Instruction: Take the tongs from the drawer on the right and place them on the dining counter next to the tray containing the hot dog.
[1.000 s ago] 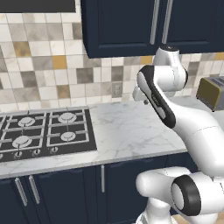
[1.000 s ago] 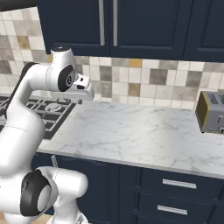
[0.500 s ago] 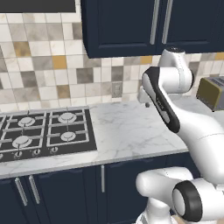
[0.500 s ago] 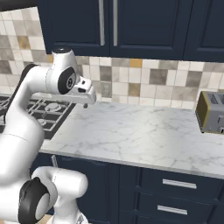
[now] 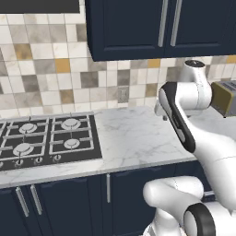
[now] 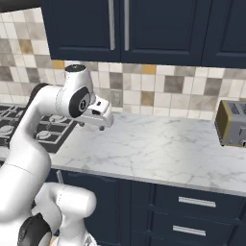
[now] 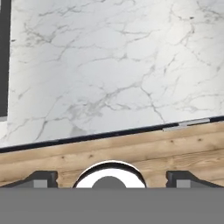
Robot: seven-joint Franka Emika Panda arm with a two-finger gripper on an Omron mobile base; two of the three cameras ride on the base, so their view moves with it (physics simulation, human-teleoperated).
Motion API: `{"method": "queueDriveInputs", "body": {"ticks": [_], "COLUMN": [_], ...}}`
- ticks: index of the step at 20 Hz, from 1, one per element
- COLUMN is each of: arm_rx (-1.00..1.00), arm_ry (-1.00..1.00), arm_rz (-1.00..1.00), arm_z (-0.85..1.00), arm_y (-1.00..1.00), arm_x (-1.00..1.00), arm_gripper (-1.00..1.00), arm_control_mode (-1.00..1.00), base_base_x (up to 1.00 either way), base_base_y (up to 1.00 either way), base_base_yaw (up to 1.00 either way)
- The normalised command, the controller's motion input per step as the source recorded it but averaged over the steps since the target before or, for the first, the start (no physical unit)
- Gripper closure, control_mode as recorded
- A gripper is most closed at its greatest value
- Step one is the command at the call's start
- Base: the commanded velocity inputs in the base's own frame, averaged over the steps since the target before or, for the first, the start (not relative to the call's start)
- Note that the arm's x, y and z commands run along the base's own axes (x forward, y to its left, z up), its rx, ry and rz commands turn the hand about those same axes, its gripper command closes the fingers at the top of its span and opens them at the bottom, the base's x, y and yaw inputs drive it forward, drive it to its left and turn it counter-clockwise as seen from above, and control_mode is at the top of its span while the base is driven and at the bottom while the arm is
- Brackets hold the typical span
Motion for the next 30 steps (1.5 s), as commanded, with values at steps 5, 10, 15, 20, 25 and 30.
{"method": "queueDriveInputs", "body": {"ticks": [5,10,15,20,25,30], "arm_rx": [0.07,0.11,0.05,0.02,0.10,0.19], "arm_ry": [0.00,-0.12,-0.22,-0.11,0.00,-0.01], "arm_rz": [-0.08,-0.05,-0.13,-0.18,-0.14,-0.15], "arm_z": [-0.41,-0.34,-0.34,-0.19,-0.06,-0.09], "arm_y": [-0.63,-0.50,-0.32,-0.45,-0.57,-0.48], "arm_x": [-0.02,-0.14,-0.15,-0.19,-0.04,-0.01], "arm_gripper": [-1.00,-1.00,-1.00,-1.00,-1.00,-1.00], "arm_control_mode": [-1.00,-1.00,-1.00,-1.00,-1.00,-1.00], "base_base_x": [0.00,0.00,0.00,0.00,0.00,0.00], "base_base_y": [0.00,0.00,0.00,0.00,0.00,0.00], "base_base_yaw": [0.00,0.00,0.00,0.00,0.00,0.00]}}
